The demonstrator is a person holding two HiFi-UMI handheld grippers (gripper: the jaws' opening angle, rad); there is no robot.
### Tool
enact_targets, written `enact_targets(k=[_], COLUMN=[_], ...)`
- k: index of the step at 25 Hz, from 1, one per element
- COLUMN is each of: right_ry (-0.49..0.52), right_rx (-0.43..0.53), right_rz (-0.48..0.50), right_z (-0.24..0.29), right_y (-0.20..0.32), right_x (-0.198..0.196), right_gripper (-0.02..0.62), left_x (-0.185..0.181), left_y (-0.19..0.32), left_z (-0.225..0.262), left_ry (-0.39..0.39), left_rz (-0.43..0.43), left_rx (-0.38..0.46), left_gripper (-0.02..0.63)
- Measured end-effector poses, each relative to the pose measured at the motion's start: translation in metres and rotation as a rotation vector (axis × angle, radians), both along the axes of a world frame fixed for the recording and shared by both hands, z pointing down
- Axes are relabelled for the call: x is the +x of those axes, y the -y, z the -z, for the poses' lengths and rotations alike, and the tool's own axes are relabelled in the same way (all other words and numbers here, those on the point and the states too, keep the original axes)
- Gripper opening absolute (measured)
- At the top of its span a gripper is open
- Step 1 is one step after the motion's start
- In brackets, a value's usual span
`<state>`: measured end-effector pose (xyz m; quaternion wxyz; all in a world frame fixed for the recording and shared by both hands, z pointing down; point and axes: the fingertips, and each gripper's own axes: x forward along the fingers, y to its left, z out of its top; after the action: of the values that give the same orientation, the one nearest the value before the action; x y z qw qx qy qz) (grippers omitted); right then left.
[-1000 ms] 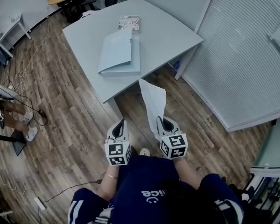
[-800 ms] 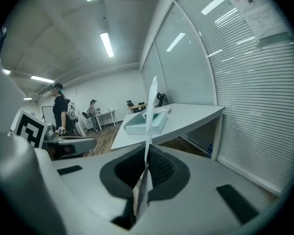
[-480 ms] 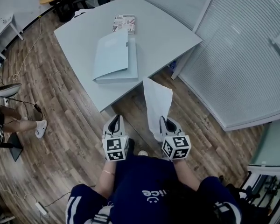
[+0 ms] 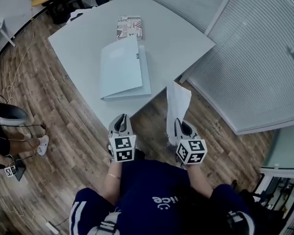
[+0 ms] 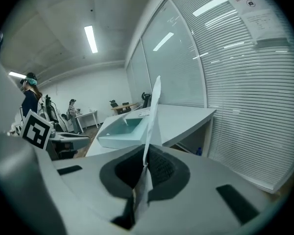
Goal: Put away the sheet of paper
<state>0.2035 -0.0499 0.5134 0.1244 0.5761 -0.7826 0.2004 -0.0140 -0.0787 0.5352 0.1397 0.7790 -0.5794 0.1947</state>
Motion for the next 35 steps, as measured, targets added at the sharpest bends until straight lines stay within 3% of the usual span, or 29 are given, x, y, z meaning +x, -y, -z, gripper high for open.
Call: enact_targets(k=[5,8,17,21,25,28,33,35], right_ry=[-0.01,-0.003,0.021,0.048,0.067,0.062,0.075,0.077], right_rx=[0.0,-0.001,-0.024,-0.011,0.028,0.037,0.015,0.006], right_rz=[-0.04,-0.053,-0.07,-0.075,-0.049,-0.035,-0.04,-0.03], right_z=[-0.001,-0.001,-0.005,0.002,0.02,0.024,0.017,0.013], right_y=[0.029,0.037,0.06,0.083,0.113,0.127,0.138,0.142], right_x=[-0.015,-0.026,-0.031,-0.026,-0.027,-0.026,-0.022,-0.023], right_gripper=[0.008,0.008,0.008,0.008,0.008,0.008,0.008,0.008], left_x=[-0.002,-0.005,-0.014,-0.005,0.01,0.01,0.011,0.012], left_y=[0.034,0.046,0.076,0.091,0.107,0.117,0.131,0.135], left_z=[0.002,0.001,0.0,0.004,0.001,-0.002,0.004,0.007], left_ry=[-0.016,-0.008,0.095,0.111,0.281,0.381,0.398,0.362], left_rz=[-0.091,-0.14,-0.129,-0.147,-0.19,-0.164,-0.146,-0.153], left_rx=[0.019,-0.005,0.004,0.006,0.019,0.057,0.103,0.105], left_gripper=[0.012,0.067,0.183,0.199,0.216,0.216,0.215,0.213])
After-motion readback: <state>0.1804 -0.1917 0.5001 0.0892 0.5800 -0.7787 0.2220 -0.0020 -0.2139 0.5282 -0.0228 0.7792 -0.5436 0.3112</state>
